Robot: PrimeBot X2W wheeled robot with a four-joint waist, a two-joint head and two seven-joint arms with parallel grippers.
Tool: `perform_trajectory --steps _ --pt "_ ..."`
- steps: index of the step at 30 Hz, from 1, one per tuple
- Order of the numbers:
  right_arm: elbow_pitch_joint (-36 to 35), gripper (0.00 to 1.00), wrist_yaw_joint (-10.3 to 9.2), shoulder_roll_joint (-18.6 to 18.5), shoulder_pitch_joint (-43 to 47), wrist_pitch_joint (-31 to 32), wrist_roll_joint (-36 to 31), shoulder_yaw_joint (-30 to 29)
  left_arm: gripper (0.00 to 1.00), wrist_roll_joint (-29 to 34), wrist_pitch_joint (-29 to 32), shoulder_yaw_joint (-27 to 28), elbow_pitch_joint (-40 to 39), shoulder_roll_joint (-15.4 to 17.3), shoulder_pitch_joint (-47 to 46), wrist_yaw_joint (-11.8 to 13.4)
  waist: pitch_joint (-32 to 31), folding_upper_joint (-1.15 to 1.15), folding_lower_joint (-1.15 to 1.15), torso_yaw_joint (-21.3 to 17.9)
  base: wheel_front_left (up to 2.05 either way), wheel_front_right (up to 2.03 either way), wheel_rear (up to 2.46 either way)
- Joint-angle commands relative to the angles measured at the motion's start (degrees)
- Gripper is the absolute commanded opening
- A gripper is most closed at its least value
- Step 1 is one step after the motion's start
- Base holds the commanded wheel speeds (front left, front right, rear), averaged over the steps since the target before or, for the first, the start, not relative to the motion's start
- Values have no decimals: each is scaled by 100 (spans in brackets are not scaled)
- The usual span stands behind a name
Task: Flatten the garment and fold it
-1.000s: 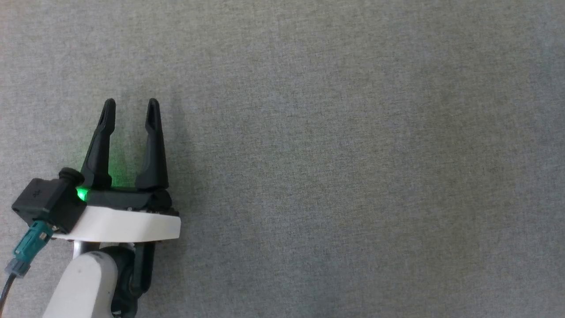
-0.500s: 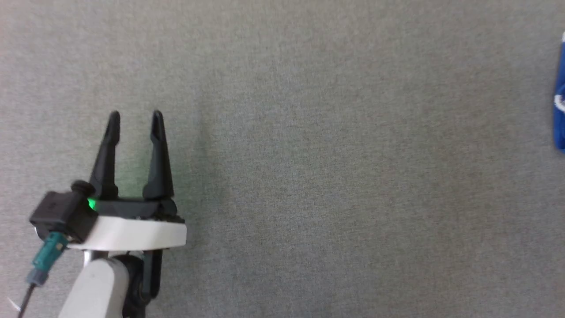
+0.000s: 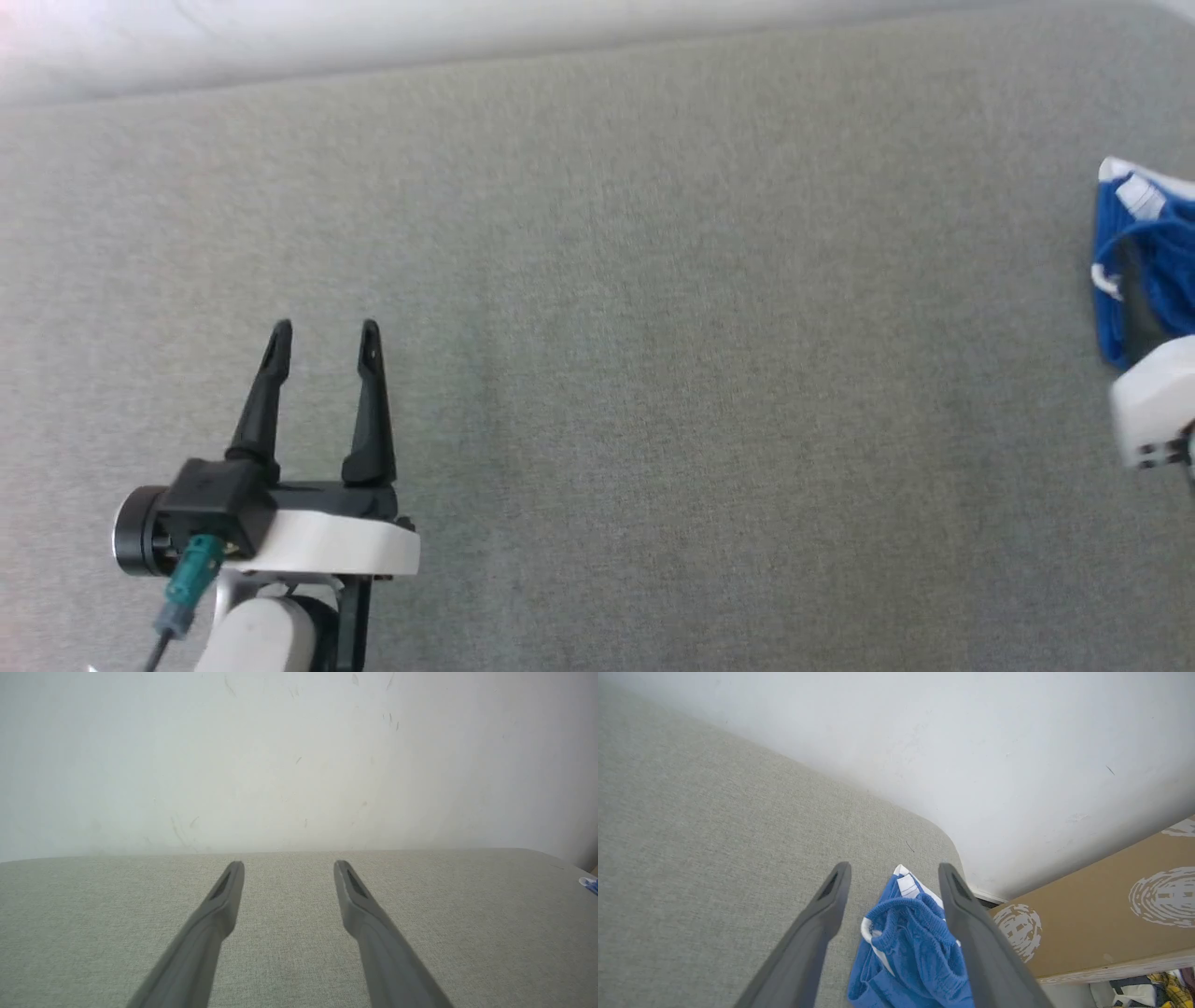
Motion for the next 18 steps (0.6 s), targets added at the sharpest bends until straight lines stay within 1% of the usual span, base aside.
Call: perform_trajectory --steps 1,6,10,14,18 --pt "-52 100 -11 173 80 -169 -18 0 100 101 -34 -24 47 3 81 58 -409 0 1 165 0 0 0" --pt "-135 100 -11 871 359 -753 37 -40 100 253 -55 -4 109 -57 155 89 -722 0 1 315 0 0 0" --pt "-183 100 -11 1333 645 -1176 40 -82 100 490 -59 74 -57 -97 194 59 -933 0 1 423 0 0 0" --pt "-111 100 -11 1630 885 -1669 108 -103 100 734 -60 210 -209 -159 329 14 -1110 0 1 471 0 0 0" --pt "48 100 -11 1786 1092 -2116 180 -141 100 813 -60 355 -236 -282 494 -101 -1266 0 1 473 0 0 0"
